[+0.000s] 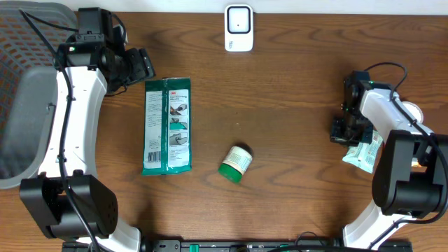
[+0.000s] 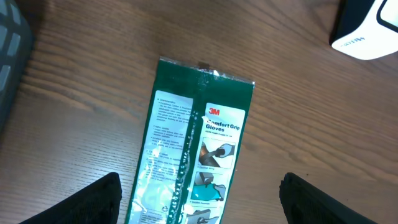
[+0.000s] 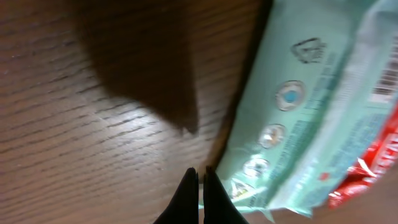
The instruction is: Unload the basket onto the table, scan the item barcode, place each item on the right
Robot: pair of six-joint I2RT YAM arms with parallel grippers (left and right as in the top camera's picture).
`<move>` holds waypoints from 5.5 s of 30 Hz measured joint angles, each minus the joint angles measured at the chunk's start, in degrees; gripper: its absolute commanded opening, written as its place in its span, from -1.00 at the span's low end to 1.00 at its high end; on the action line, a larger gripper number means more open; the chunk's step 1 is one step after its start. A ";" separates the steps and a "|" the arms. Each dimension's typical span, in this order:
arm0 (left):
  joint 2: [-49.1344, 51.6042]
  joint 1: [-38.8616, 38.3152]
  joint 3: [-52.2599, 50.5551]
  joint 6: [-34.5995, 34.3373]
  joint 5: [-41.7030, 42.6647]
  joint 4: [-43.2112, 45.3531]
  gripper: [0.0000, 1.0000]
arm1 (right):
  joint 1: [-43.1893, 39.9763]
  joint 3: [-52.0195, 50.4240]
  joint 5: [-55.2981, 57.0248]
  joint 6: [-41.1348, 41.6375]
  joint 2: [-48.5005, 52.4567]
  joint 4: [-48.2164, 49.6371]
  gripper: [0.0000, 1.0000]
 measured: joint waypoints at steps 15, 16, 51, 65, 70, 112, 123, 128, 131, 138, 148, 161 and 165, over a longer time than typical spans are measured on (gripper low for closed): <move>0.00 0.00 0.00 0.00 0.00 0.00 0.62 | 0.00 -2.91 7.23 0.00 0.00 -1.99 -0.98; 0.00 0.00 0.00 0.00 0.00 0.02 0.62 | 0.00 -2.91 5.68 0.00 0.00 -0.98 -0.94; 0.00 0.00 0.00 0.00 0.00 0.02 0.62 | 17.42 -2.54 -34.53 13.88 -0.81 16.57 0.99; 0.00 -0.02 -0.09 -0.24 4.39 2.80 0.58 | -3.39 -1.36 -27.26 11.61 -0.96 15.47 0.98; 0.02 -0.74 -0.09 -0.74 8.79 -4.07 -0.25 | -8.02 -1.36 -24.24 11.41 -0.96 15.30 0.99; 0.39 -42.03 -18.75 -0.57 3.43 -9.31 0.64 | -9.68 -1.36 -23.04 11.39 -0.98 15.30 0.98; 0.39 -49.37 -19.47 -7.74 -8.39 -6.27 0.66 | -9.68 -1.36 -23.02 11.39 -0.98 15.30 0.99; 0.39 -49.37 -23.74 -9.01 -8.87 -0.98 0.65 | -9.68 -1.36 -23.02 11.39 -0.96 15.30 0.99; 0.39 -49.37 -26.01 -9.20 -8.57 0.55 0.65 | -9.68 -1.36 -23.02 11.37 -0.96 15.30 0.98; 0.39 -49.37 -26.93 -9.35 -8.55 1.29 0.59 | -9.68 -1.36 -23.04 11.39 -0.96 15.30 0.99; 0.39 -49.37 -29.92 -7.41 -8.37 7.43 0.53 | -9.68 -1.36 -23.02 11.39 -0.96 15.30 0.98; 0.39 -49.37 -28.94 0.07 -12.96 10.73 0.55 | -9.68 -1.36 -23.04 11.39 -0.98 15.30 0.98; 0.39 -49.37 -26.25 0.31 -15.17 10.84 0.55 | -9.68 -1.36 -23.04 11.39 -0.96 15.28 0.99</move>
